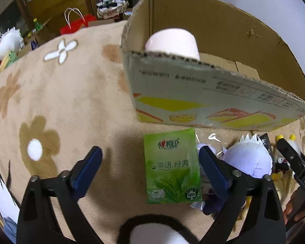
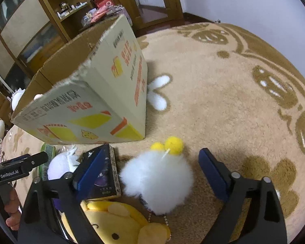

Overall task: Organize soft objects
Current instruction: 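Grasp the green tissue pack with the left tool while the right tool grasps the white chick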

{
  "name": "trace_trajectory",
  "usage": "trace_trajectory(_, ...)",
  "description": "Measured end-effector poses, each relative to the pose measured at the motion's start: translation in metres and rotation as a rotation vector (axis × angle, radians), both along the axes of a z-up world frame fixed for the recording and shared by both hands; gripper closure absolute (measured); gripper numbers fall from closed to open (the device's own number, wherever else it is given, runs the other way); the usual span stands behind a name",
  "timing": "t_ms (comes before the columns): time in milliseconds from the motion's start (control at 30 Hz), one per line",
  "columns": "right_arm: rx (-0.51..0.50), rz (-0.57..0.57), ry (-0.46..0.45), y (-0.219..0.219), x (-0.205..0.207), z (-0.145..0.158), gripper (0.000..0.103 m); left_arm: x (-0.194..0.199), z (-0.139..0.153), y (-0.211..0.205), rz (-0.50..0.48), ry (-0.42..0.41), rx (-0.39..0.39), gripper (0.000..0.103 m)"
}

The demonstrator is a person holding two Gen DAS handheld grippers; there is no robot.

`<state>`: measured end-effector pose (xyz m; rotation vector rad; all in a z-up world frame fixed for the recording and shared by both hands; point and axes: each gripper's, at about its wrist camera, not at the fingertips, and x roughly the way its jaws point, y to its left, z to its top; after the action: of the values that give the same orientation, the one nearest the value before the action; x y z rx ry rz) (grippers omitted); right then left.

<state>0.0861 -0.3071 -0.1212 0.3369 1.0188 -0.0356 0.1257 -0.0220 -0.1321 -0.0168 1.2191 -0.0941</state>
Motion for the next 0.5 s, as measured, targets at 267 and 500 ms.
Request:
trace_trajectory(267,0.018,0.035,0.007,0.003,-0.001,-0.001,0.046,0.000,-0.013,-0.005,-0.024,0.063,0.012,0.050)
trace_trajectory(500,0.017,0.067,0.015,0.007,0.001,-0.003,0.070,-0.004,-0.011,-0.006,-0.032,0.056,0.014,0.051)
